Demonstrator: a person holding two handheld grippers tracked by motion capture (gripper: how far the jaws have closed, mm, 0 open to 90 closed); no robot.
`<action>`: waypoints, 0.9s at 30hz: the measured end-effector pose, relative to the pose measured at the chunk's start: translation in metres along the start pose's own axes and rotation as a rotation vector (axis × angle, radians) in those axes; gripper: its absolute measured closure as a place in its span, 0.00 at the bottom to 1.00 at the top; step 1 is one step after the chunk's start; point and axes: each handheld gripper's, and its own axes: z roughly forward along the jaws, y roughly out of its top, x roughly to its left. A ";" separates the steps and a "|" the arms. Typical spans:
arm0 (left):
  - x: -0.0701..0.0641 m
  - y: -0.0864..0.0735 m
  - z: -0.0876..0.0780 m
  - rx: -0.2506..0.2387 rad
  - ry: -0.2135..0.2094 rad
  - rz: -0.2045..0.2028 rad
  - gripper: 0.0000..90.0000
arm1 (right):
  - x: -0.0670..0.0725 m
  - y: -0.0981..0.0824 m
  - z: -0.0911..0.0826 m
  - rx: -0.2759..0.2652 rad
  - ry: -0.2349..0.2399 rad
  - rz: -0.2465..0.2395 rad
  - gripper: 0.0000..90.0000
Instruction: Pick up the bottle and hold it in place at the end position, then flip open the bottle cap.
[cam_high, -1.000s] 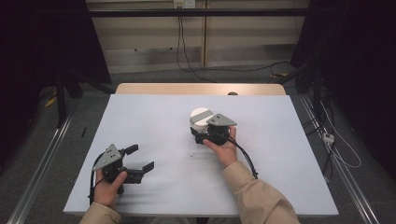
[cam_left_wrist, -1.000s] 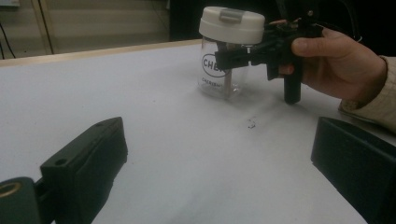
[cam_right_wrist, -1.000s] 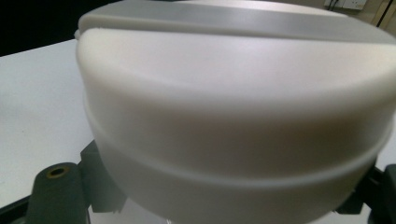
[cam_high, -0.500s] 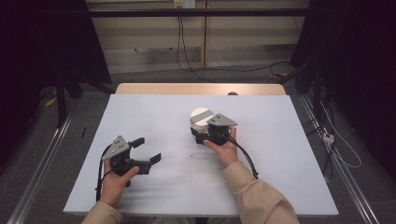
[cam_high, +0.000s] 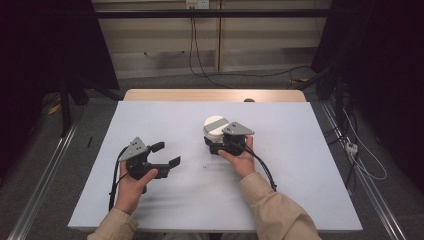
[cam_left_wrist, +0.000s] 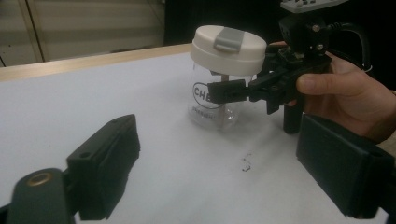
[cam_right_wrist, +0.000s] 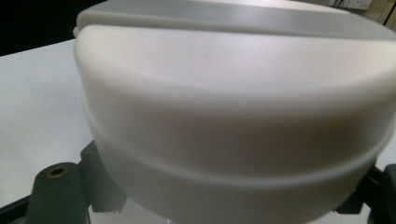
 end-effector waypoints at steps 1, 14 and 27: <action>0.000 0.001 0.001 0.004 -0.003 -0.006 0.17 | 0.000 0.000 0.000 0.001 0.001 0.000 0.20; -0.004 0.013 0.019 0.034 -0.046 -0.008 0.26 | 0.000 0.000 0.000 0.001 0.003 0.000 0.20; -0.004 0.027 0.036 0.039 -0.081 -0.018 0.38 | 0.000 0.000 0.000 0.002 0.005 0.001 0.20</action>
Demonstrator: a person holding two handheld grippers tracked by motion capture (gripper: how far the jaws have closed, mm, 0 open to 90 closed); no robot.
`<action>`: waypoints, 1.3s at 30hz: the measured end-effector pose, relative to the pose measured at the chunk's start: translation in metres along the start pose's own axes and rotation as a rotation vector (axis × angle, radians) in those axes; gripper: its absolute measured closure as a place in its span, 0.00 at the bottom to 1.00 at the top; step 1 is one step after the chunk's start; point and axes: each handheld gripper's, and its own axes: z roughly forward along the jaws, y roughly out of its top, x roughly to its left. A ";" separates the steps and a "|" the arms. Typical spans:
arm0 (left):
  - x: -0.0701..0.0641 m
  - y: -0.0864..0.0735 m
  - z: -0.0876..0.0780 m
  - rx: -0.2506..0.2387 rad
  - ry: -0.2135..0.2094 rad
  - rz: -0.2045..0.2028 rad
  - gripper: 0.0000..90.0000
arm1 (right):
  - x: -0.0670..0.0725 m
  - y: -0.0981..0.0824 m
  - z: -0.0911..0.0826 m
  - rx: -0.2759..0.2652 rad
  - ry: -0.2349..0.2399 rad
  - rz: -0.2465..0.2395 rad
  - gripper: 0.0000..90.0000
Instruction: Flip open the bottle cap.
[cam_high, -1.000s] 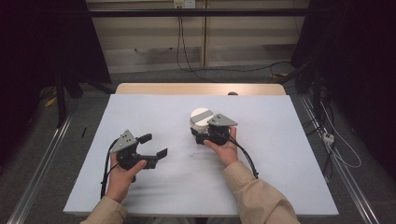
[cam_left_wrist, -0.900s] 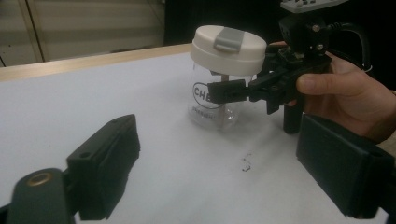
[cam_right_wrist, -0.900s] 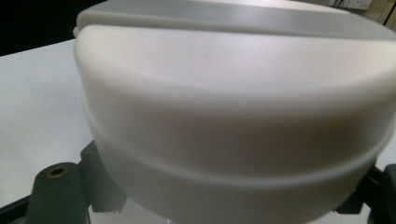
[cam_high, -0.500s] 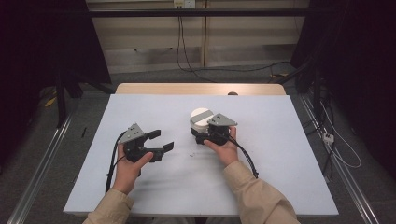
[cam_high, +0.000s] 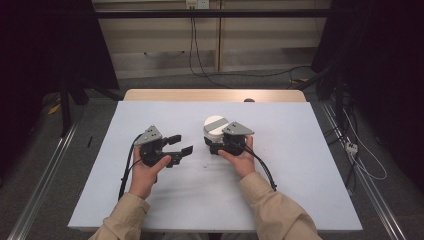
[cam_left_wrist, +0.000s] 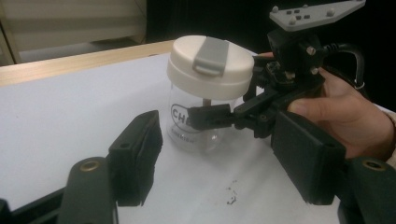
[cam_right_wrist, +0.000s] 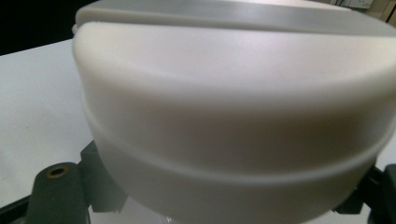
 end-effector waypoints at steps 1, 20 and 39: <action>0.000 0.001 0.001 0.003 0.001 -0.001 0.39 | 0.000 0.000 0.000 0.000 -0.001 0.000 0.20; 0.004 0.018 0.032 0.071 -0.015 -0.002 0.68 | 0.000 -0.001 0.000 0.002 0.003 0.001 0.20; 0.008 0.021 0.051 0.120 -0.018 0.007 1.00 | 0.000 -0.001 0.000 0.003 0.004 0.000 0.21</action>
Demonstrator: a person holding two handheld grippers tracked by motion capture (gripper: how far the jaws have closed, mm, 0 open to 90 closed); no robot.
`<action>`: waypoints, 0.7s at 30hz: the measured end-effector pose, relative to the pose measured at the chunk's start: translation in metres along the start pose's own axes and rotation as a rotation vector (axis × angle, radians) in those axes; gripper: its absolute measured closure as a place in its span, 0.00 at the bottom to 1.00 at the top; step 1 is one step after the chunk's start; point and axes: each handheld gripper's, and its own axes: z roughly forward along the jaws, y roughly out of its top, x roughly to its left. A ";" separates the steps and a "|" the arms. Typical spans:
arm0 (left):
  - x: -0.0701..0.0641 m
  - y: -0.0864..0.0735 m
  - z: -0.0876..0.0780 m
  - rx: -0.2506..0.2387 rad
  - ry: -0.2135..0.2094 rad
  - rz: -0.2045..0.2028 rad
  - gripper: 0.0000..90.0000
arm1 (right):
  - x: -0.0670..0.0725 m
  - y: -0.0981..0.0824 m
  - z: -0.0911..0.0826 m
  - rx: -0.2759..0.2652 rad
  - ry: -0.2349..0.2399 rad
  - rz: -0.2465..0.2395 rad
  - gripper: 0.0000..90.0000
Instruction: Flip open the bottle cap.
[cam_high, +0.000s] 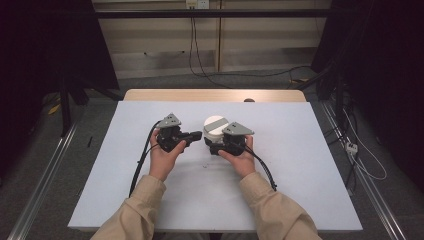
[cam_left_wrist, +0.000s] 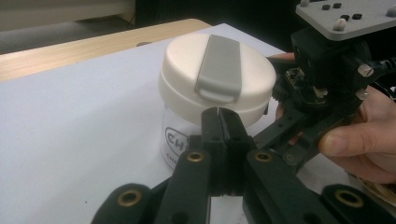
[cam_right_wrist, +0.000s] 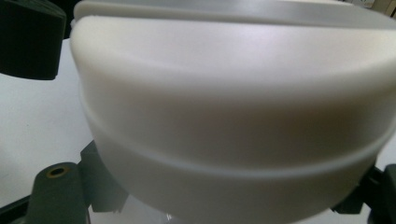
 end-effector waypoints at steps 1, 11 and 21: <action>0.000 0.000 0.001 0.008 -0.001 0.004 1.00 | 0.000 0.000 0.000 0.000 0.000 0.000 0.21; 0.002 0.001 0.006 0.005 0.007 -0.007 1.00 | 0.000 0.000 0.000 0.002 0.001 -0.001 0.21; 0.001 0.004 0.008 0.003 0.010 -0.008 1.00 | 0.000 0.000 0.000 0.003 0.001 -0.001 0.21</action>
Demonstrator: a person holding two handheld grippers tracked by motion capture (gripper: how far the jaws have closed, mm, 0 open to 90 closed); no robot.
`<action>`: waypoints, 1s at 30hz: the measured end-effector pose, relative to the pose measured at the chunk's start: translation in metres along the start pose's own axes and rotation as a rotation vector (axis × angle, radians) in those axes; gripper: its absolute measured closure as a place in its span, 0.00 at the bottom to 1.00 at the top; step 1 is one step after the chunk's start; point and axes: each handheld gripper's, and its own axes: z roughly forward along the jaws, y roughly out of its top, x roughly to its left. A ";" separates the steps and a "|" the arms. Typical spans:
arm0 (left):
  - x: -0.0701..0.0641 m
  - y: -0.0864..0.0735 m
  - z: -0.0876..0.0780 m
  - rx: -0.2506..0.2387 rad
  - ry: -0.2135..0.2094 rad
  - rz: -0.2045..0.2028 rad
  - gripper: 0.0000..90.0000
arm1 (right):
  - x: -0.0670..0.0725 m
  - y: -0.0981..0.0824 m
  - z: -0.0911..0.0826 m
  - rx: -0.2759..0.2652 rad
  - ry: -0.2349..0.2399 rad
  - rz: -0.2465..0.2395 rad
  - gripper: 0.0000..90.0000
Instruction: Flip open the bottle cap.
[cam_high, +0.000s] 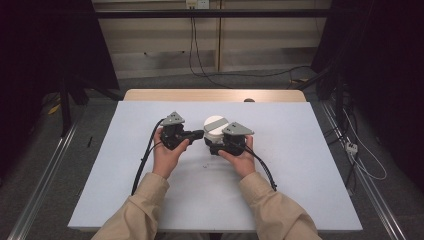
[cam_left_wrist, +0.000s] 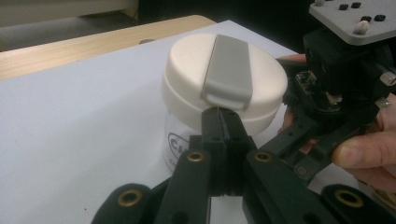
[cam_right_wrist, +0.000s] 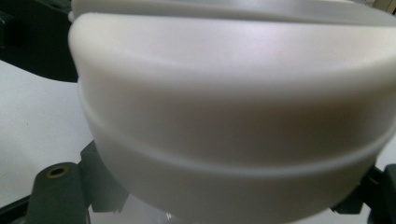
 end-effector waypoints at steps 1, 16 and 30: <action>0.000 0.000 0.000 -0.003 0.000 0.000 1.00 | 0.000 0.000 0.000 0.000 0.000 0.000 0.21; -0.003 0.013 0.000 -0.023 -0.009 0.005 1.00 | 0.000 0.000 0.000 0.002 -0.001 -0.003 0.21; -0.003 0.022 0.000 -0.028 -0.008 0.014 1.00 | 0.000 0.000 0.000 0.004 -0.001 -0.003 0.21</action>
